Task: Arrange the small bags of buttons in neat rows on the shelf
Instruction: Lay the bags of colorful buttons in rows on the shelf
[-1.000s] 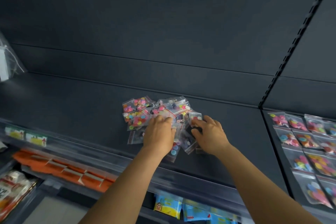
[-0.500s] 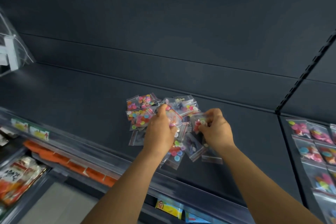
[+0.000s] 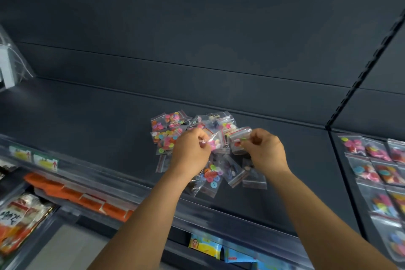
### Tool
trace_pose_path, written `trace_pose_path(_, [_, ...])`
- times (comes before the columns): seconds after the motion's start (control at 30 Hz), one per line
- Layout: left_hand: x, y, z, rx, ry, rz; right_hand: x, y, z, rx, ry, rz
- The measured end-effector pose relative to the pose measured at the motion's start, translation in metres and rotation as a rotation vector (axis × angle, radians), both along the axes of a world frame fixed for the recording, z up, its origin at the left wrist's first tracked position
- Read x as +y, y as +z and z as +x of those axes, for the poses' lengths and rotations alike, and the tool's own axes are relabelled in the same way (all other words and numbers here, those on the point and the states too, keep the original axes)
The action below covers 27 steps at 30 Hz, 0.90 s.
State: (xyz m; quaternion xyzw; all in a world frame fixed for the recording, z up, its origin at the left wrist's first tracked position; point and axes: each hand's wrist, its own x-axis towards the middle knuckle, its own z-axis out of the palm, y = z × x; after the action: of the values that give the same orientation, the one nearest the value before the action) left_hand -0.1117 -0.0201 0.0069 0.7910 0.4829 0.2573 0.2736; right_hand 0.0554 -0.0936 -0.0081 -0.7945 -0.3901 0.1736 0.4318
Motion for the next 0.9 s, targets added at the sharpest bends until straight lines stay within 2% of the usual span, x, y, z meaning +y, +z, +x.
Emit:
trace_pose_path(0.17, [-0.013,0.01,0.011,-0.268,-0.044,-0.192,-0.024,0.021,-0.001,0.175,-0.055,0.166])
trace_pose_path(0.33, [-0.045,0.014,0.039,-0.402,-0.159,-0.372,-0.059,0.031,0.009,0.255,-0.133,0.228])
trace_pose_path(0.5, [-0.083,0.013,0.074,-0.44,-0.285,-0.483,-0.1,0.032,0.03,0.288,-0.178,0.258])
trace_pose_path(0.9, [-0.188,0.014,0.196,-0.44,-0.377,-0.591,-0.219,0.039,0.134,0.313,-0.254,0.235])
